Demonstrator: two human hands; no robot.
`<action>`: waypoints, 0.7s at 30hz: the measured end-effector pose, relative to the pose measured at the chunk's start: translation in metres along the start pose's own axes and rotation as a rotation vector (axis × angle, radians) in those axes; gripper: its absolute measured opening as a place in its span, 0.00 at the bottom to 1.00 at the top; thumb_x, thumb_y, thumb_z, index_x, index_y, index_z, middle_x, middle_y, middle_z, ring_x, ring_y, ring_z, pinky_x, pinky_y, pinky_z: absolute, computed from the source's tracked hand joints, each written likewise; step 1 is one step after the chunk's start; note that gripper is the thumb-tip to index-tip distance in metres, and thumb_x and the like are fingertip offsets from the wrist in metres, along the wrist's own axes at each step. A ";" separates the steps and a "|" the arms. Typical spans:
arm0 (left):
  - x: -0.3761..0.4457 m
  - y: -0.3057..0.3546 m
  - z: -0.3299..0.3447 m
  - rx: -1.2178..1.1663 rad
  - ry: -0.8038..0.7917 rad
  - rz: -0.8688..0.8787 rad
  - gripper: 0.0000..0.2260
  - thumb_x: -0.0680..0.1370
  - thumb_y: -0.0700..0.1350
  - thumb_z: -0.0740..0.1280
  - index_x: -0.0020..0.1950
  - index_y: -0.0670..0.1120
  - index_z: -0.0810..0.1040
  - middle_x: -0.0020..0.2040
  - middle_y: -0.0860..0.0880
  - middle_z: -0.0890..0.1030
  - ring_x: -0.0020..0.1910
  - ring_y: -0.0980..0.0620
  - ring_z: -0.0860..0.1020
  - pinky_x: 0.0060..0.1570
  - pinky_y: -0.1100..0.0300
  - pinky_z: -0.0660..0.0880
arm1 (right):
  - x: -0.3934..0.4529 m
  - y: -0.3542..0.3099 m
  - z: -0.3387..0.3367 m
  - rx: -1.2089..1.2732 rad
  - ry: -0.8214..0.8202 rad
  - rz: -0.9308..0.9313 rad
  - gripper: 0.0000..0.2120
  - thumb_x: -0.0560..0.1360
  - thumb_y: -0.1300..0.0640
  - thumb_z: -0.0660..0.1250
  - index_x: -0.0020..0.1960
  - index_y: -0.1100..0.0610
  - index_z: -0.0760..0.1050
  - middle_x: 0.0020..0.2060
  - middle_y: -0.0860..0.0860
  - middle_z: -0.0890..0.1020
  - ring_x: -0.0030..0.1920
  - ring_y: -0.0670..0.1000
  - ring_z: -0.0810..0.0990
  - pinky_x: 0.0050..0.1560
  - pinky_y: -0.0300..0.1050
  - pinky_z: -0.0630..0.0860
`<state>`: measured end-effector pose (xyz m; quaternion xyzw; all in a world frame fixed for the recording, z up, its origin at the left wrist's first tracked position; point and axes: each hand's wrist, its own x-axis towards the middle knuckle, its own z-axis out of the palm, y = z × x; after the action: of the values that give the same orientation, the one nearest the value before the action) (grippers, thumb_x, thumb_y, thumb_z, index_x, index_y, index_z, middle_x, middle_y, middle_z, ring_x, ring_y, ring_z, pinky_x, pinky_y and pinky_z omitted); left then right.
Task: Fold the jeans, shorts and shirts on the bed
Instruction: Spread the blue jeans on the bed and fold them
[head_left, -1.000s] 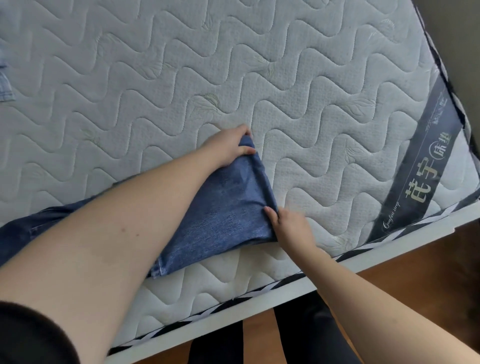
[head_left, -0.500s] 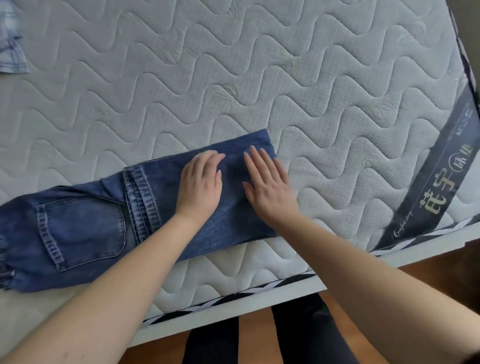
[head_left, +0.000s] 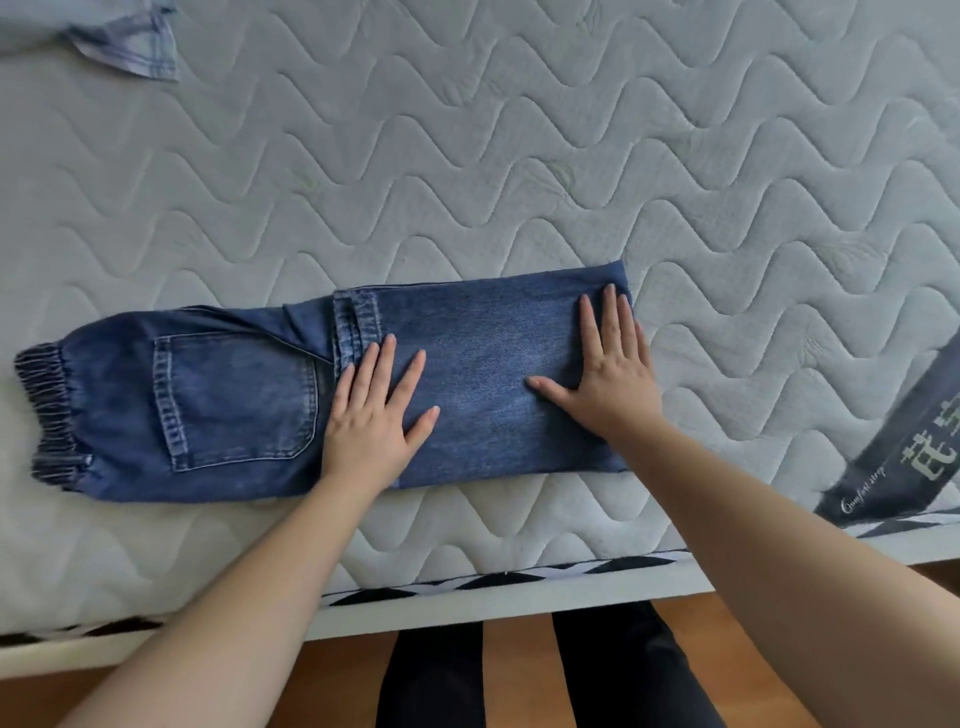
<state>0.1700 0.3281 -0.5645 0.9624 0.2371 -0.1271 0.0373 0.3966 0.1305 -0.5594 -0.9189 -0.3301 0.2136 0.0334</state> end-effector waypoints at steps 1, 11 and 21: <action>-0.001 -0.003 -0.001 -0.004 0.007 -0.001 0.30 0.81 0.63 0.48 0.80 0.53 0.51 0.81 0.46 0.49 0.79 0.47 0.51 0.76 0.47 0.52 | -0.001 -0.004 -0.002 -0.016 0.002 0.006 0.52 0.70 0.23 0.52 0.80 0.54 0.40 0.79 0.56 0.42 0.79 0.52 0.39 0.78 0.51 0.42; -0.010 -0.033 -0.021 -0.105 0.078 -0.049 0.26 0.80 0.50 0.60 0.77 0.45 0.62 0.78 0.47 0.61 0.77 0.47 0.59 0.75 0.48 0.56 | -0.003 -0.128 -0.001 0.022 0.027 -0.405 0.29 0.80 0.56 0.55 0.79 0.56 0.52 0.79 0.52 0.53 0.79 0.53 0.49 0.78 0.50 0.48; -0.053 -0.117 -0.018 -0.121 0.115 -0.165 0.23 0.81 0.48 0.55 0.76 0.47 0.65 0.77 0.46 0.64 0.76 0.46 0.61 0.74 0.47 0.56 | 0.007 -0.217 0.032 -0.010 -0.091 -0.464 0.34 0.82 0.46 0.54 0.80 0.58 0.43 0.79 0.53 0.43 0.79 0.53 0.41 0.77 0.49 0.45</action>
<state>0.0745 0.4107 -0.5344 0.9413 0.3247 -0.0599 0.0708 0.2600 0.3011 -0.5468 -0.8079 -0.5347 0.2399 0.0622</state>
